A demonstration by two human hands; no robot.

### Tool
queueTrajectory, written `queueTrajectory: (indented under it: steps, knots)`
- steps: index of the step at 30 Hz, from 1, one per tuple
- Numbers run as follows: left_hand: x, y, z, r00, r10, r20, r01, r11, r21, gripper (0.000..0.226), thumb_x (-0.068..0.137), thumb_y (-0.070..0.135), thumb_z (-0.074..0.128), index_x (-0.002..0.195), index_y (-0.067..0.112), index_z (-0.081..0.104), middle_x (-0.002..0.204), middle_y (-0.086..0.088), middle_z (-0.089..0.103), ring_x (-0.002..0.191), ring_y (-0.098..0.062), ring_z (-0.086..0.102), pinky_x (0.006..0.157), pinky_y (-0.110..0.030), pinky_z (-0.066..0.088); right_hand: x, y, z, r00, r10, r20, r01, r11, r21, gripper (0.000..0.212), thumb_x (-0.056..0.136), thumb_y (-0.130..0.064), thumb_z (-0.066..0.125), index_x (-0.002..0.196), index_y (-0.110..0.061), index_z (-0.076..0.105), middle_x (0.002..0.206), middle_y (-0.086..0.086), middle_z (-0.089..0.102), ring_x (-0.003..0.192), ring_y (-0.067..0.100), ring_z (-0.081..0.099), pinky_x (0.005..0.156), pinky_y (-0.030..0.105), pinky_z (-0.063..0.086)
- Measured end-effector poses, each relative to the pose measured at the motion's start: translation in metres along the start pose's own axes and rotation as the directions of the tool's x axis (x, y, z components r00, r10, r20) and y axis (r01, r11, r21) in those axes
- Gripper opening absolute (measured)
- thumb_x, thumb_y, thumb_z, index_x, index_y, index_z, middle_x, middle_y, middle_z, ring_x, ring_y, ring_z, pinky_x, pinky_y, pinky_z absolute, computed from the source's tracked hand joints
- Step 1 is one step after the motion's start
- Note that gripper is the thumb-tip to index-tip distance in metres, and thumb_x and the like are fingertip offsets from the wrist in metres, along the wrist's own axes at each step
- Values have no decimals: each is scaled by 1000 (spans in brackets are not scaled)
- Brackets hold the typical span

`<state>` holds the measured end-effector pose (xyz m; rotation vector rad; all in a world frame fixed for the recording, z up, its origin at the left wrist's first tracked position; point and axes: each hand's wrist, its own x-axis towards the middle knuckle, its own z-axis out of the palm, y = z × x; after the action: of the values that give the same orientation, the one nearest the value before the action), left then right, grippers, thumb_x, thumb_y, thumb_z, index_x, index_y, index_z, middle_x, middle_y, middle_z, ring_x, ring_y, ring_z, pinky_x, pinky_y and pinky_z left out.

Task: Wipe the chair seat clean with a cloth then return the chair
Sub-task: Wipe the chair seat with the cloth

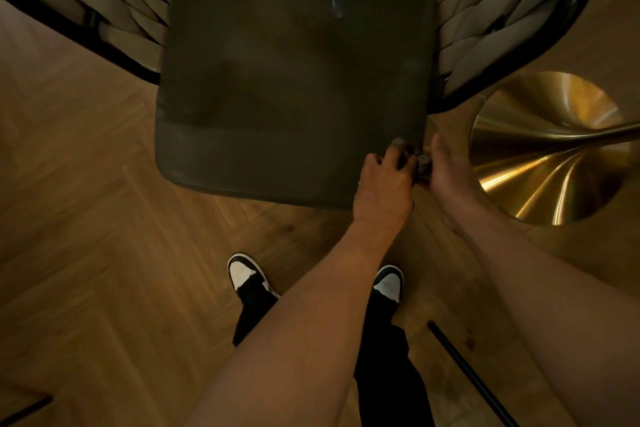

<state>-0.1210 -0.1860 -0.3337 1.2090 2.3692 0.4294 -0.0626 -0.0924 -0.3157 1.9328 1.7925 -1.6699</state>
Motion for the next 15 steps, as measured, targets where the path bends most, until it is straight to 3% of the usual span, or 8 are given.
queueTrajectory:
  steps: [2, 4, 6, 8, 12, 15]
  knots:
    - [1, -7, -4, 995, 95, 3, -95, 992, 80, 43, 98, 29, 49, 140, 22, 48, 146, -9, 36, 98, -24, 41, 81, -32, 44, 3, 3, 0, 1000, -30, -8, 30, 998, -48, 45, 105, -57, 35, 106, -25, 67, 107, 6, 70, 100, 22, 66, 93, 42, 54]
    - [3, -19, -9, 985, 169, 27, -171, 973, 152, 47, 97, 28, 49, 142, 20, 44, 146, -8, 35, 97, -24, 43, 83, -32, 43, 9, 4, -2, 996, -80, -28, 75, 988, -136, 41, 105, -49, 44, 116, -20, 70, 112, 7, 71, 106, 26, 66, 96, 46, 53]
    - [5, -36, -14, 981, 192, 29, -194, 958, 209, 50, 95, 24, 45, 144, 17, 42, 143, -7, 36, 102, -26, 45, 87, -34, 41, 13, 0, -4, 994, -105, -24, 97, 970, -223, 36, 101, -41, 55, 126, -19, 69, 119, 4, 71, 112, 27, 66, 96, 41, 53]
    - [6, -58, -22, 985, 172, 17, -170, 947, 274, 52, 93, 21, 37, 144, 15, 42, 140, -7, 40, 106, -27, 46, 90, -36, 41, 13, -10, -3, 994, -108, 4, 105, 957, -270, 44, 100, -41, 60, 137, -17, 61, 132, 3, 66, 120, 24, 63, 95, 32, 49]
    - [-5, -103, -50, 976, 101, -191, -36, 948, 316, 50, 83, 12, 39, 128, 13, 62, 117, -7, 59, 87, -25, 51, 78, -31, 45, 4, -33, 7, 990, -125, 68, 140, 943, -303, 67, 96, -48, 66, 152, -17, 43, 150, 2, 52, 132, 23, 54, 88, 23, 39]
    - [-11, -149, -60, 991, -56, -118, 87, 957, 275, 53, 88, 9, 46, 141, 13, 48, 131, -10, 50, 101, -30, 49, 90, -35, 38, 5, -38, 16, 990, -133, 54, 144, 936, -322, 72, 92, -45, 72, 151, -16, 43, 151, 4, 51, 135, 26, 51, 89, 23, 36]
